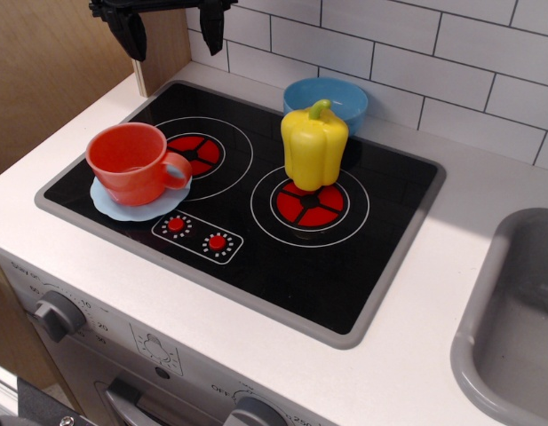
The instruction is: Take cup off plate
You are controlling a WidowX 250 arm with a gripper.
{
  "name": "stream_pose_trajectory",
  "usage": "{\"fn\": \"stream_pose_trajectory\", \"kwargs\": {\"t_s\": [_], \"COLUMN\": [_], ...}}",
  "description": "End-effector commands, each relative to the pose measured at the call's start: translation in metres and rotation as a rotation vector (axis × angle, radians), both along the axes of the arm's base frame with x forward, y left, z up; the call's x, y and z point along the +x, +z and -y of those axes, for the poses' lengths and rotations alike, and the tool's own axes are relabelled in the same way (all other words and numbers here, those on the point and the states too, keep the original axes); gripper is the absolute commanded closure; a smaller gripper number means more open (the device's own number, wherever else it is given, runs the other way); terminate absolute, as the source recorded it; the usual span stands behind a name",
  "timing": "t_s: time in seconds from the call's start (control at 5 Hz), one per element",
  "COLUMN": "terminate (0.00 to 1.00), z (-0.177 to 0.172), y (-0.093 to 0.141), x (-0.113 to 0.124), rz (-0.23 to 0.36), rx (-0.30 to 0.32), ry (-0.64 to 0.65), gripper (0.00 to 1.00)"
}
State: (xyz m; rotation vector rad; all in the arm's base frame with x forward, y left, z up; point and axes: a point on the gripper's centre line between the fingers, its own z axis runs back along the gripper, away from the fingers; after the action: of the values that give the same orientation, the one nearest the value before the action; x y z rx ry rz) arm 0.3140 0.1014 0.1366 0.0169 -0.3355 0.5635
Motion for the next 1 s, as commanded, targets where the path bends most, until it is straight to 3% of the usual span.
{"fn": "stream_pose_trajectory", "kwargs": {"t_s": [0.0,0.2,0.8], "terminate": [0.0,0.0,0.0], "z": [0.0,0.006,0.036], "y": [0.0,0.004,-0.016], "x": [0.0,-0.013,-0.044], "rz": [0.0,-0.042,-0.112], "rx": [0.0,-0.077,-0.18], "ry": [0.0,0.196,0.78], "gripper": [0.0,0.0,0.0]}}
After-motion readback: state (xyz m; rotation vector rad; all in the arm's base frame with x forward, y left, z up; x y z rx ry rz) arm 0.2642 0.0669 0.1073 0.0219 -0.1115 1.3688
